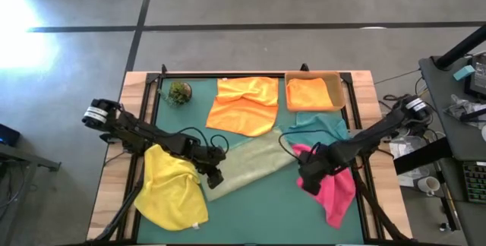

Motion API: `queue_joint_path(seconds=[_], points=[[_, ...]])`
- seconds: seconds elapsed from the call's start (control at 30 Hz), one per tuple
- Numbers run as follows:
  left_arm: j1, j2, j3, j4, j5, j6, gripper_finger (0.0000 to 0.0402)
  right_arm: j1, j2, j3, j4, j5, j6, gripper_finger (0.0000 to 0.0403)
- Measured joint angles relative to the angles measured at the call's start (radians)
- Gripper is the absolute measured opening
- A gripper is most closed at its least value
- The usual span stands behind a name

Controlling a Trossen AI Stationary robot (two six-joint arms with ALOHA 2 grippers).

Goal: Fold microfiber towels
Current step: Fold the light green microfiber towel

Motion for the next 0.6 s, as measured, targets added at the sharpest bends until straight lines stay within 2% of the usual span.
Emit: queue_joint_path(seconds=[0.17, 0.33, 0.47, 0.6], points=[[0.000, -0.051, 0.000, -0.102, -0.007, 0.023, 0.0144, -0.037, -0.028, -0.002, 0.277, 0.133, -0.057, 0.0137], [-0.001, -0.138, 0.001, -0.282, -0.049, 0.022, 0.0144, -0.097, 0.039, -0.002, 0.572, 0.135, -0.153, 0.0137], [-0.001, -0.226, 0.003, -0.364, -0.062, 0.001, 0.0144, -0.122, 0.119, -0.002, 0.804, 0.103, -0.210, 0.0137], [-0.001, -0.306, 0.003, -0.421, -0.128, 0.002, 0.0144, -0.129, 0.201, 0.024, 0.888, 0.095, -0.230, 0.0137]])
